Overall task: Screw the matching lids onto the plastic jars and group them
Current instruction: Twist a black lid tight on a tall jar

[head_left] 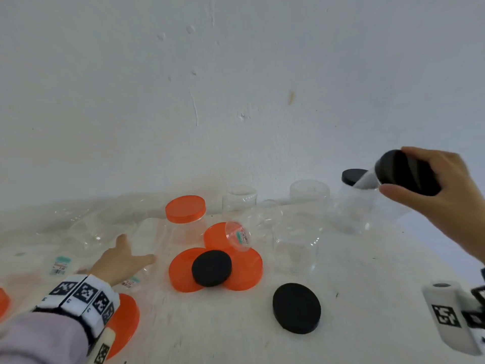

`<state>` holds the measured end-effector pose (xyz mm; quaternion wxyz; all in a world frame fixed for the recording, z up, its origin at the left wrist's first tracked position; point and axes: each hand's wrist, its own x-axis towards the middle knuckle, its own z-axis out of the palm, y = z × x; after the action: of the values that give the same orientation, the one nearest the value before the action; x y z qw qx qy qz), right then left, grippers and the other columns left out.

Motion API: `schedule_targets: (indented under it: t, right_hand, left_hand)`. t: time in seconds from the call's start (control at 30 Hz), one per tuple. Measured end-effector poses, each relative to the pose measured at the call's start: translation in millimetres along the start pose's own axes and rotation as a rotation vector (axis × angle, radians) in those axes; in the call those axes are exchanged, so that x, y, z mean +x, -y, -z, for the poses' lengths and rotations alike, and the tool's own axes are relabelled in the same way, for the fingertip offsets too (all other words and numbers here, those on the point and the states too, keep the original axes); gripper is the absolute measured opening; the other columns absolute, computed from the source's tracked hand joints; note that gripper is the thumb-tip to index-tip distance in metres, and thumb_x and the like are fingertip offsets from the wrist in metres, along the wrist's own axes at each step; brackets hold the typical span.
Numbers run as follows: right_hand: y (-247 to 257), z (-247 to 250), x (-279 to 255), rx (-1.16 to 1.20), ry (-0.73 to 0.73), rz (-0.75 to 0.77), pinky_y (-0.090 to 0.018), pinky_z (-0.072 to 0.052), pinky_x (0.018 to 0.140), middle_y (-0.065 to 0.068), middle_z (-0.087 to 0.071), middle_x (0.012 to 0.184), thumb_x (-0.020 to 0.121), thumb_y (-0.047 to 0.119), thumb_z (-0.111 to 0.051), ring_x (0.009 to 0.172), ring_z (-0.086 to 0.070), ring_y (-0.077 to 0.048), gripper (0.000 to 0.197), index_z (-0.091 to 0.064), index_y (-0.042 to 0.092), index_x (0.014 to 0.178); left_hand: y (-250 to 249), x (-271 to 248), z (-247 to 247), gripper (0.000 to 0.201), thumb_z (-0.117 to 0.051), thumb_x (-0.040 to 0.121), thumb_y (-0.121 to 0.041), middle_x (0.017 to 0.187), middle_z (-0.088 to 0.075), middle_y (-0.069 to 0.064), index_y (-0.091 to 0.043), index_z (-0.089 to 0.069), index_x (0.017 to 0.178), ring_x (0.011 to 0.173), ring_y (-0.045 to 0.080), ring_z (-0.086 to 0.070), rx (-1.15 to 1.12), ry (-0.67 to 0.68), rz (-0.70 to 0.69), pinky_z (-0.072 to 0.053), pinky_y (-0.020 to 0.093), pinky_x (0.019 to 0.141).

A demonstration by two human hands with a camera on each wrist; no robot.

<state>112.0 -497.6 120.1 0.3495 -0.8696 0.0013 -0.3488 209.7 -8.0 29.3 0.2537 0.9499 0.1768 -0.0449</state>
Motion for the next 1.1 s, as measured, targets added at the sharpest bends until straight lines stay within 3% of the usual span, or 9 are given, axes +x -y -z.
schedule_targets:
  t: [0.13, 0.3, 0.43, 0.53, 0.7, 0.83, 0.93, 1.0, 1.1]
  right_hand:
    - [-45.4, -13.4, 2.6, -0.128, 0.064, -0.139, -0.028, -0.033, 0.091, 0.005, -0.036, 0.126, 0.071, 0.039, -0.079, 0.105, -0.035, -0.005, 0.071, -0.049, 0.024, 0.134]
    - [-72.0, -24.2, 8.2, -0.171, 0.120, -0.256, -0.040, -0.040, 0.098, -0.003, -0.036, 0.133, 0.075, 0.038, -0.078, 0.118, -0.041, -0.027, 0.070, -0.047, 0.021, 0.136]
    - [-80.8, -31.1, 16.5, -0.188, 0.186, -0.315, -0.050, -0.048, 0.090, -0.005, -0.036, 0.130, 0.077, 0.042, -0.075, 0.111, -0.044, -0.030, 0.065, -0.049, 0.021, 0.133]
    - [-86.1, -35.3, 21.4, -0.201, 0.200, -0.325, -0.046, -0.048, 0.088, -0.006, -0.037, 0.129, 0.079, 0.045, -0.073, 0.109, -0.045, -0.029, 0.062, -0.050, 0.021, 0.131]
    - [-90.8, -37.6, 31.9, -0.283, 0.262, -0.342, -0.042, -0.041, 0.094, -0.011, -0.036, 0.135, 0.085, 0.049, -0.064, 0.119, -0.040, -0.032, 0.057, -0.051, 0.022, 0.133]
    - [-84.1, -37.6, 36.9, -0.385, 0.361, -0.335, -0.038, -0.037, 0.082, -0.010, -0.036, 0.136, 0.088, 0.050, -0.057, 0.122, -0.035, -0.037, 0.046, -0.054, 0.028, 0.129]
    - [-72.5, -41.4, 33.7, -0.486, 0.339, -0.302, -0.049, -0.032, 0.095, -0.009, -0.032, 0.144, 0.087, 0.048, -0.059, 0.130, -0.025, -0.033, 0.043, -0.054, 0.029, 0.126]
    - [-59.3, -47.3, 27.1, -0.525, 0.273, -0.189, -0.053, -0.025, 0.104, -0.011, -0.028, 0.148, 0.086, 0.042, -0.064, 0.136, -0.019, -0.030, 0.048, -0.054, 0.025, 0.130]
    - [-27.6, -64.8, 8.0, -0.485, 0.231, 0.081, -0.053, -0.025, 0.104, -0.012, -0.039, 0.142, 0.083, 0.032, -0.072, 0.133, -0.026, -0.032, 0.048, -0.060, 0.018, 0.127]
  left_hand:
    - [4.8, -0.8, 5.2, 0.086, -0.069, 0.080, -0.045, 0.129, -0.049, 0.017, -0.009, -0.024, 0.143, 0.105, 0.033, -0.052, -0.105, -0.049, 0.045, -0.048, 0.040, 0.078]
    - [12.2, -11.5, 11.7, 0.085, -0.064, 0.080, -0.053, 0.142, -0.039, 0.013, -0.009, -0.028, 0.144, 0.114, 0.033, -0.050, -0.288, -0.087, 0.065, -0.049, 0.049, 0.091]
    - [5.6, -32.6, 17.1, 0.078, -0.061, 0.080, -0.058, 0.120, -0.056, 0.011, -0.011, -0.040, 0.138, 0.103, 0.029, -0.057, -0.603, -0.048, 0.074, -0.053, 0.046, 0.083]
    - [-4.6, -55.4, 20.5, 0.079, -0.061, 0.067, -0.063, 0.113, -0.062, 0.012, -0.019, -0.047, 0.132, 0.095, 0.030, -0.062, -0.814, 0.038, 0.033, -0.052, 0.040, 0.077]
    - [-12.7, -74.7, 19.5, 0.073, -0.069, 0.061, -0.050, 0.112, -0.062, 0.014, -0.015, -0.049, 0.122, 0.053, 0.024, -0.063, -1.056, 0.156, 0.040, -0.054, 0.044, 0.070]
    - [-10.8, -76.8, 13.5, 0.062, -0.074, 0.061, -0.043, 0.120, -0.058, 0.012, -0.013, -0.056, 0.112, 0.079, 0.025, -0.070, -1.177, 0.223, 0.045, -0.059, 0.039, 0.059]
    - [-10.0, -77.6, 5.9, 0.067, -0.072, 0.065, -0.045, 0.117, -0.061, 0.012, -0.008, -0.054, 0.118, 0.082, 0.021, -0.071, -1.204, 0.242, 0.019, -0.055, 0.029, 0.052]
    - [-8.9, -78.2, 1.8, 0.070, -0.070, 0.068, -0.048, 0.105, -0.069, 0.014, -0.004, -0.053, 0.120, 0.078, 0.022, -0.072, -1.248, 0.266, 0.010, -0.055, 0.030, 0.054]
    - [-7.9, -79.1, -2.8, 0.078, -0.066, 0.068, -0.060, 0.098, -0.072, 0.017, -0.001, -0.052, 0.118, 0.083, 0.027, -0.072, -1.262, 0.306, 0.025, -0.053, 0.036, 0.063]
